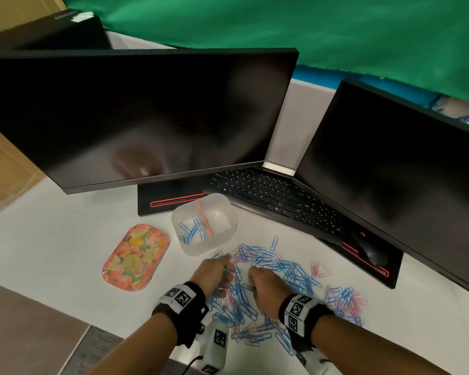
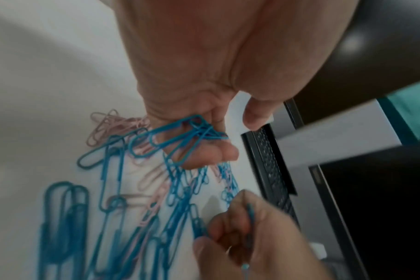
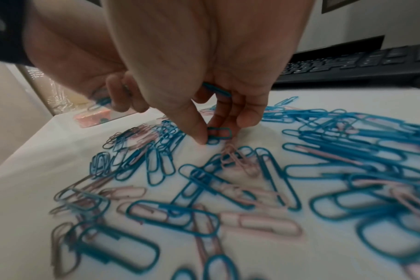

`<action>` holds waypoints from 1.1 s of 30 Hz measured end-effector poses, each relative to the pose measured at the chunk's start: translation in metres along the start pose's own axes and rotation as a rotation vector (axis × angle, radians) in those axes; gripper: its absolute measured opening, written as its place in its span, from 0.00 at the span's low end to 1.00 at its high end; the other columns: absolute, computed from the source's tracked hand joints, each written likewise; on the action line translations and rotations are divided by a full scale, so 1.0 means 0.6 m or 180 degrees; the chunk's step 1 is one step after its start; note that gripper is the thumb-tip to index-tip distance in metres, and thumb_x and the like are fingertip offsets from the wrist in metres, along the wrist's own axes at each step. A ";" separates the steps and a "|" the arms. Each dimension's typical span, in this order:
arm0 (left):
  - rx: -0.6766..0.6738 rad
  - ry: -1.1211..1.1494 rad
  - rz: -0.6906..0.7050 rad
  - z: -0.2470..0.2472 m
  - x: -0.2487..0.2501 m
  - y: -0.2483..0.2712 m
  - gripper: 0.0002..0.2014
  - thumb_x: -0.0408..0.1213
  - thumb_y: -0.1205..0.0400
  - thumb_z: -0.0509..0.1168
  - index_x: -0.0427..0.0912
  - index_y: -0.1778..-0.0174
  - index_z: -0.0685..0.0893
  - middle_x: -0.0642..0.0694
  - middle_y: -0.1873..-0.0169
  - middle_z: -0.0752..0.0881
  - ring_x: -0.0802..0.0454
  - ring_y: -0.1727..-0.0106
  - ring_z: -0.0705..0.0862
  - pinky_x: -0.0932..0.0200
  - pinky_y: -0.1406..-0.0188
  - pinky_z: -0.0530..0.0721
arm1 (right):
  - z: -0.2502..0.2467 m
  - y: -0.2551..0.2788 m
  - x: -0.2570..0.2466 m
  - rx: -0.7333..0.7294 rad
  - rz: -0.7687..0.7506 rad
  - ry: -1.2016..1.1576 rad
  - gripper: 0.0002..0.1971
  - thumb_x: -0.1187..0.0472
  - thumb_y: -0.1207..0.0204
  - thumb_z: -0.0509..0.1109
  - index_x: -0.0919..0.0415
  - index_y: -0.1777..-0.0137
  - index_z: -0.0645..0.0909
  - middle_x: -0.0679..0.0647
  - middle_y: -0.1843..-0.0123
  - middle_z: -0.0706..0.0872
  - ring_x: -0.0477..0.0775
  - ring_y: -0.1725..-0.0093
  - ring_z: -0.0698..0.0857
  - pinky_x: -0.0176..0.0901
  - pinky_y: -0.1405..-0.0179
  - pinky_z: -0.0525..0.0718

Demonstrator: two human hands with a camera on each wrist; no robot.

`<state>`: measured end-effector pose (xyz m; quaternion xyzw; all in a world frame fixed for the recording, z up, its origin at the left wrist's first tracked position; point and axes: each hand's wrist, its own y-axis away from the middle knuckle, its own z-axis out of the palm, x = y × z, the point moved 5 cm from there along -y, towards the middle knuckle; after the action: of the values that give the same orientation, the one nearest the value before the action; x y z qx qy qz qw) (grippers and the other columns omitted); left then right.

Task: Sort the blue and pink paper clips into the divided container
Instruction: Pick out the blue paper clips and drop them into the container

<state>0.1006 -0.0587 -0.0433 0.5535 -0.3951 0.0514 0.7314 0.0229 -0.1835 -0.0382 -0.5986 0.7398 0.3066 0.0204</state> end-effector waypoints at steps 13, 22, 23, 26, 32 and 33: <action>0.0137 0.0995 0.0576 -0.070 0.129 0.063 0.19 0.51 0.14 0.56 0.39 0.47 0.84 0.41 0.59 0.85 0.48 0.61 0.84 0.52 0.62 0.84 | -0.004 0.001 -0.003 -0.0217 0.0086 -0.0192 0.08 0.70 0.24 0.59 0.57 0.55 0.65 0.53 0.55 0.72 0.53 0.58 0.73 0.38 0.67 0.70; 0.0730 0.0584 0.0879 -0.128 0.188 0.035 0.19 0.54 0.16 0.58 0.43 0.45 0.83 0.44 0.50 0.86 0.48 0.47 0.84 0.50 0.43 0.79 | -0.046 -0.004 -0.019 0.0256 0.0197 -0.1460 0.17 0.71 0.31 0.65 0.54 0.69 0.60 0.50 0.69 0.67 0.42 0.72 0.67 0.37 0.61 0.72; 0.0685 0.0488 0.0899 -0.127 0.186 0.033 0.20 0.55 0.16 0.57 0.43 0.39 0.81 0.45 0.44 0.84 0.48 0.42 0.81 0.50 0.39 0.76 | -0.057 -0.007 -0.028 0.0297 0.0191 -0.1624 0.18 0.72 0.32 0.64 0.53 0.69 0.59 0.50 0.68 0.67 0.43 0.71 0.66 0.38 0.63 0.71; 0.0721 0.0379 0.1071 -0.129 0.191 0.039 0.22 0.57 0.16 0.56 0.47 0.32 0.77 0.49 0.38 0.80 0.50 0.36 0.77 0.51 0.36 0.73 | -0.088 -0.030 -0.052 0.0349 0.0097 -0.1951 0.18 0.72 0.32 0.65 0.53 0.68 0.60 0.49 0.68 0.70 0.49 0.68 0.67 0.39 0.65 0.70; 0.1070 0.0692 0.1224 -0.156 0.175 0.070 0.14 0.53 0.15 0.57 0.53 0.42 0.82 0.51 0.40 0.83 0.51 0.39 0.81 0.55 0.49 0.76 | -0.152 -0.080 -0.120 0.0377 -0.0109 -0.2114 0.18 0.70 0.33 0.67 0.52 0.69 0.61 0.48 0.69 0.74 0.51 0.69 0.70 0.46 0.66 0.74; 0.1111 0.0719 0.1221 -0.161 0.167 0.075 0.14 0.53 0.15 0.57 0.52 0.42 0.82 0.50 0.41 0.84 0.51 0.40 0.81 0.55 0.52 0.78 | -0.162 -0.089 -0.133 0.0414 -0.0142 -0.2067 0.19 0.71 0.33 0.67 0.52 0.69 0.61 0.48 0.70 0.74 0.51 0.69 0.70 0.45 0.67 0.73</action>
<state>0.1962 0.0043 0.0473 0.5769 -0.3938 0.3175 0.6413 0.1260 -0.1654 0.0492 -0.4831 0.6993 0.4330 0.3001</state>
